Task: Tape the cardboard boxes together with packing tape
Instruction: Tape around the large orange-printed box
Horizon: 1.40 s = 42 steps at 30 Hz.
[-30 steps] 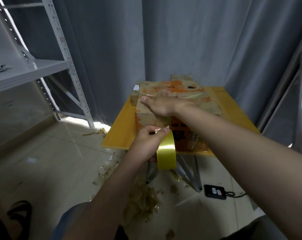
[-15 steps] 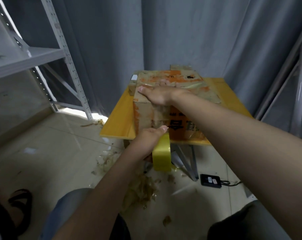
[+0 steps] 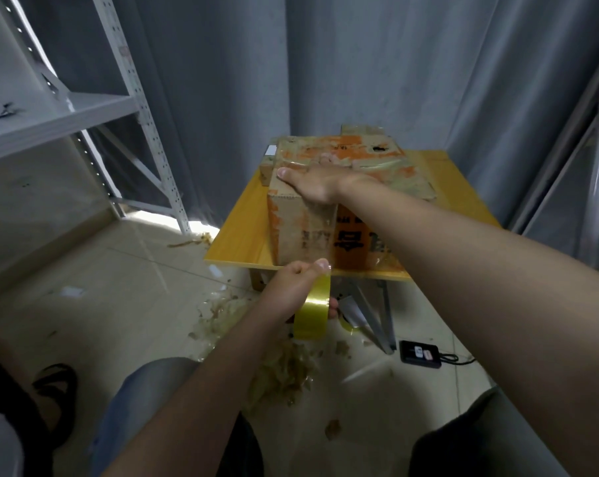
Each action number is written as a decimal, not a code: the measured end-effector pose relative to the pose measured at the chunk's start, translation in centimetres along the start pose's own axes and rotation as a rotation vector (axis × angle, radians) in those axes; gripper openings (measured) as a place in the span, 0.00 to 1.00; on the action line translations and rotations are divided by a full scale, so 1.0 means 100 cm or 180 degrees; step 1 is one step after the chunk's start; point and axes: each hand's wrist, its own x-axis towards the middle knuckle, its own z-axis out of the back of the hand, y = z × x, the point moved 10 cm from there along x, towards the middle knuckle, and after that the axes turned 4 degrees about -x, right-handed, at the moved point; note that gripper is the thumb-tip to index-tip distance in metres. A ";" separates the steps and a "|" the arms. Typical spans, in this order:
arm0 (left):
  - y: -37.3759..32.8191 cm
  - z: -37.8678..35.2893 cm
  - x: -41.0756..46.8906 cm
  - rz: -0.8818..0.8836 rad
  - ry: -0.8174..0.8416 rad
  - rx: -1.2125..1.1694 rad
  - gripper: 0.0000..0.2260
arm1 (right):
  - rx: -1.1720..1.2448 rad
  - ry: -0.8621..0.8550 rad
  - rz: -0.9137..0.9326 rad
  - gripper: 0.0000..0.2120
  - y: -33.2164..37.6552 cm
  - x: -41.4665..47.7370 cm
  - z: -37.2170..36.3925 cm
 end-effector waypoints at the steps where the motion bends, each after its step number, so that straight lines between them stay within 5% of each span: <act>1: 0.003 -0.001 0.001 0.0049 0.0010 0.0017 0.14 | 0.0021 0.0000 -0.0007 0.43 0.000 0.001 -0.001; 10: 0.007 -0.005 -0.004 -0.0662 -0.0089 -0.0052 0.10 | -0.0020 -0.0060 0.0003 0.43 -0.001 0.006 -0.002; 17: 0.034 -0.001 -0.001 0.0381 0.0126 0.0431 0.23 | 0.0042 -0.0070 0.0033 0.42 0.001 0.005 -0.002; 22: 0.029 0.011 0.001 -0.0487 -0.0581 0.0572 0.11 | 0.0161 -0.0148 0.0008 0.43 0.000 0.004 0.002; 24: 0.037 0.009 0.000 -0.0334 -0.0586 0.0334 0.13 | 0.0209 -0.0144 0.0034 0.43 0.001 0.001 0.002; 28: 0.041 0.013 -0.008 0.0234 -0.0653 0.1170 0.25 | 0.0296 -0.0125 0.0094 0.41 0.004 -0.001 0.002; 31: 0.051 0.007 -0.013 0.0685 -0.0319 0.0870 0.30 | 0.0257 -0.0197 0.0015 0.41 0.001 0.001 0.003; 34: 0.048 0.006 -0.007 0.0589 -0.0265 0.0876 0.28 | 0.0668 -0.0788 0.0059 0.34 -0.005 -0.005 0.018; 40: 0.046 0.006 0.007 0.0081 -0.0332 0.1117 0.24 | 0.2100 -0.3177 0.1100 0.11 -0.025 -0.084 0.069; 42: 0.052 0.008 0.011 0.0201 -0.0316 0.1046 0.23 | 0.2363 -0.3399 0.1218 0.09 -0.038 -0.108 0.059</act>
